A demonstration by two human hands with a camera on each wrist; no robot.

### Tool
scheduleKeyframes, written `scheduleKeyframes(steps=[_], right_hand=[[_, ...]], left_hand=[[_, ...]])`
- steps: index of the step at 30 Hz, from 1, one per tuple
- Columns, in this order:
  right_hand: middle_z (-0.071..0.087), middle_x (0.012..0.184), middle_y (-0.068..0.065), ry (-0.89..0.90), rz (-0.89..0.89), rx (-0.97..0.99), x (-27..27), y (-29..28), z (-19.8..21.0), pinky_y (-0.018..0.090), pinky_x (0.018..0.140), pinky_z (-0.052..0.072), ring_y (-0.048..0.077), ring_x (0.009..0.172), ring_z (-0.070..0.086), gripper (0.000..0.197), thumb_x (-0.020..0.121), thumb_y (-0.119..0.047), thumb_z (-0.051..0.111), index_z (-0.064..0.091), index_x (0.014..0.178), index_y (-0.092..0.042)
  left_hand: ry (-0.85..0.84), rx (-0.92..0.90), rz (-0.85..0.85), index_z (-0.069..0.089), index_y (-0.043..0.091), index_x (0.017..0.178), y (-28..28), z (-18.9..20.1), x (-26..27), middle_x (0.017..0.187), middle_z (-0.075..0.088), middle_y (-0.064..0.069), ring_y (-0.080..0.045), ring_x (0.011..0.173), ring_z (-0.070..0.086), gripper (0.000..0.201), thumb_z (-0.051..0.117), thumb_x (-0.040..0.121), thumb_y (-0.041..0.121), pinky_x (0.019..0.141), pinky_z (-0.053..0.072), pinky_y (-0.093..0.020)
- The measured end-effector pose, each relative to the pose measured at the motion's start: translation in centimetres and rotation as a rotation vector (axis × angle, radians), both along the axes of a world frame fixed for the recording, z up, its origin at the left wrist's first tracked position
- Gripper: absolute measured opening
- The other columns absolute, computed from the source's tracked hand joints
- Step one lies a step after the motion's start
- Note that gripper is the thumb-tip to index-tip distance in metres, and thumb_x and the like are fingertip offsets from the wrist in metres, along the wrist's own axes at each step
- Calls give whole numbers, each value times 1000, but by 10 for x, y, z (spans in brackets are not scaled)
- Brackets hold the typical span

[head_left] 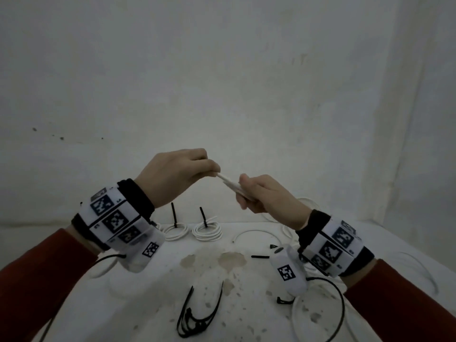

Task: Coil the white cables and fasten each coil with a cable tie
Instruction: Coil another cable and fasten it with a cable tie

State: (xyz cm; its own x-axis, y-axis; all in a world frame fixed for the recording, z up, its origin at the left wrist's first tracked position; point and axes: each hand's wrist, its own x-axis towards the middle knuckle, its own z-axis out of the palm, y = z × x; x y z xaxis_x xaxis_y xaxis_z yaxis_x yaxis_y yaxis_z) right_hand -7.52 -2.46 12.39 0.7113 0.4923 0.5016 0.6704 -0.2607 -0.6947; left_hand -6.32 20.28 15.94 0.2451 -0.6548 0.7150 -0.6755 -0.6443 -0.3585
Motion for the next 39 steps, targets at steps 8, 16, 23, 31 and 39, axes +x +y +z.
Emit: scheduleKeyframes(steps=[8,16,23,31,39], right_hand=[[17,36,-10,429,338,604,-16,-16,4,24,44,20,11,35,8,52,95,-43,33,43,50,-19],[12,43,-5,340,382,1157,-24,-41,15,23,46,26,14,41,9,52,100,-38,26,49,57,-19],[34,51,-3,176,355,1317,-10,-46,14,24,54,34,13,47,31,36,101,-27,26,49,77,-13],[48,61,-3,-115,-170,1055,24,-32,7,21,56,38,10,54,43,18,104,-12,34,44,90,-8],[64,72,-11,-334,-520,-100,34,-24,-19,34,64,50,6,60,57,12,100,-19,45,48,88,-18]], left_hand=[[147,-118,-88,27,47,141,-14,-18,25,78,43,10,-12,67,46,71,40,89,-1,59,50,-40],[251,-39,155,-13,56,139,-20,-59,41,82,40,9,-18,56,42,117,44,71,-19,47,46,-35],[257,-11,209,16,29,148,-29,-81,31,94,54,0,-20,51,48,104,49,64,-22,40,37,-29],[178,-22,159,59,9,117,-30,-84,6,93,61,-3,-24,59,64,65,64,59,-20,41,31,-24],[33,20,161,56,18,107,-21,-52,-19,90,59,1,-22,69,60,53,57,63,-11,35,42,-28]])
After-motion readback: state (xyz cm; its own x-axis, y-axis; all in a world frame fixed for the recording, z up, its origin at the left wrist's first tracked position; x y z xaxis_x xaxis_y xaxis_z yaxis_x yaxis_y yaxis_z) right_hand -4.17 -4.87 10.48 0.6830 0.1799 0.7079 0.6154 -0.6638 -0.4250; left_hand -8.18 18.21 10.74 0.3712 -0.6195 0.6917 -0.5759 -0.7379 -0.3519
